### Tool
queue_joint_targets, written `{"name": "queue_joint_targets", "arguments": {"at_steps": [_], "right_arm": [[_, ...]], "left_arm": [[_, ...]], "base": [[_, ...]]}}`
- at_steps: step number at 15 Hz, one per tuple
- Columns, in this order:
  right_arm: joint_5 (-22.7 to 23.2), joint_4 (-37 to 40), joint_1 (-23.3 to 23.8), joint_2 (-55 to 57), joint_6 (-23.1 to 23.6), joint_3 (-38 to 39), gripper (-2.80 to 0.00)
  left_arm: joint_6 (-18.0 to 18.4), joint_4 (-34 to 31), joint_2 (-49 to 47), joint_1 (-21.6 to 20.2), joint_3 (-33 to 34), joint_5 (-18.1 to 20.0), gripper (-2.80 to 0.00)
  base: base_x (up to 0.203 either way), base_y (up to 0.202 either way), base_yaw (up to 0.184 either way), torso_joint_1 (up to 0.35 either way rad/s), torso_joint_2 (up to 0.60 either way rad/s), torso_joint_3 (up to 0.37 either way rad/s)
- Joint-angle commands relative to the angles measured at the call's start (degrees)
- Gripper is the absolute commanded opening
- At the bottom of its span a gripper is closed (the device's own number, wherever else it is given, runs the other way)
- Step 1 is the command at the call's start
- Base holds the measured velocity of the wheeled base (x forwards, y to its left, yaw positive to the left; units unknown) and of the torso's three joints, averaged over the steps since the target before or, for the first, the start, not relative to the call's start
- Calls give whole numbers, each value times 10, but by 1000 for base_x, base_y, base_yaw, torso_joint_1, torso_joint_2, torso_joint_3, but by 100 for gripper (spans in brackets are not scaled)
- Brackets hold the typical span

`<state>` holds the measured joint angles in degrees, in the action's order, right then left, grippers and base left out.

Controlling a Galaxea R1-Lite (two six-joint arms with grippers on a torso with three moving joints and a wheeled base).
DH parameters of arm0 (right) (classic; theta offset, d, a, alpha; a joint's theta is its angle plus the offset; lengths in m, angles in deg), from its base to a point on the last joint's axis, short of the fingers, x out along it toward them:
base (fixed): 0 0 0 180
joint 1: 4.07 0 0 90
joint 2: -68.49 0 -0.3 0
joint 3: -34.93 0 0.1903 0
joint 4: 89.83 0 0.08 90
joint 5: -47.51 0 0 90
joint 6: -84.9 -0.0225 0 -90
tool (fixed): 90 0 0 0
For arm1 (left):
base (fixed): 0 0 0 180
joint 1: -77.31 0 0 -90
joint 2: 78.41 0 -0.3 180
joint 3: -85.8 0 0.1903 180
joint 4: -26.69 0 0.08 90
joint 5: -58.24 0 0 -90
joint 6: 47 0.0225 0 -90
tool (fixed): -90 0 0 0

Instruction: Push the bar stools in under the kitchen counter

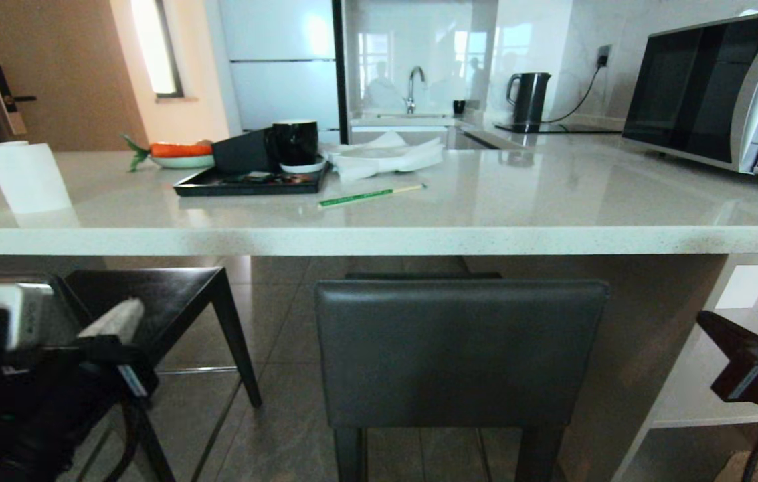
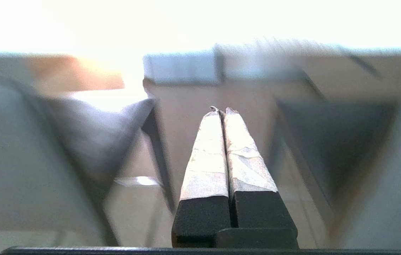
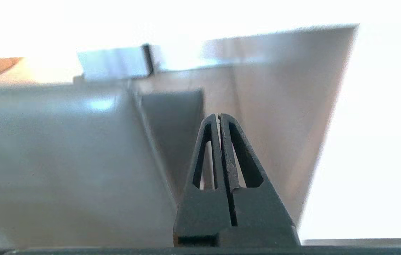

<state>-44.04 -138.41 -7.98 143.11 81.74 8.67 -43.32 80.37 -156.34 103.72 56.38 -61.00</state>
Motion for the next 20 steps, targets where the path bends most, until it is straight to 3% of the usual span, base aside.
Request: {"name": "queue_joint_targets", "arguments": {"at_steps": [1, 4, 6, 8, 11, 14, 15, 17, 20], "right_arm": [[-4, 119, 0, -131, 3, -40, -280], [-5, 404, -1, -293, 6, -146, -280], [0, 550, -1, -385, 7, -207, -280], [2, 626, -1, -445, 8, -243, -280], [17, 698, -3, -492, 11, -301, -280], [74, 802, -3, -565, 11, -353, -280], [85, 862, 1, -590, 10, -373, -280], [97, 901, 21, -633, 10, -388, -280], [124, 952, 34, -690, 14, -376, -280]], "left_arm": [[5, -83, 101, -32, -51, -2, -280], [10, -200, 175, -75, -88, -3, -280], [15, -278, 238, -108, -108, -3, -280], [20, -380, 321, -135, -142, 0, -280], [22, -573, 433, -177, -245, 3, -280], [24, -646, 484, -261, -317, 3, -280], [27, -657, 502, -271, -326, 8, -280], [35, -689, 550, -273, -327, 40, -280], [41, -820, 651, -277, -329, 147, -280]], "base": [[0, 0, 0, 0, 0, 0], [0, 0, 0, 0, 0, 0], [0, 0, 0, 0, 0, 0], [0, 0, 0, 0, 0, 0], [0, 0, 0, 0, 0, 0], [0, 0, 0, 0, 0, 0], [0, 0, 0, 0, 0, 0], [0, 0, 0, 0, 0, 0], [0, 0, 0, 0, 0, 0]]}}
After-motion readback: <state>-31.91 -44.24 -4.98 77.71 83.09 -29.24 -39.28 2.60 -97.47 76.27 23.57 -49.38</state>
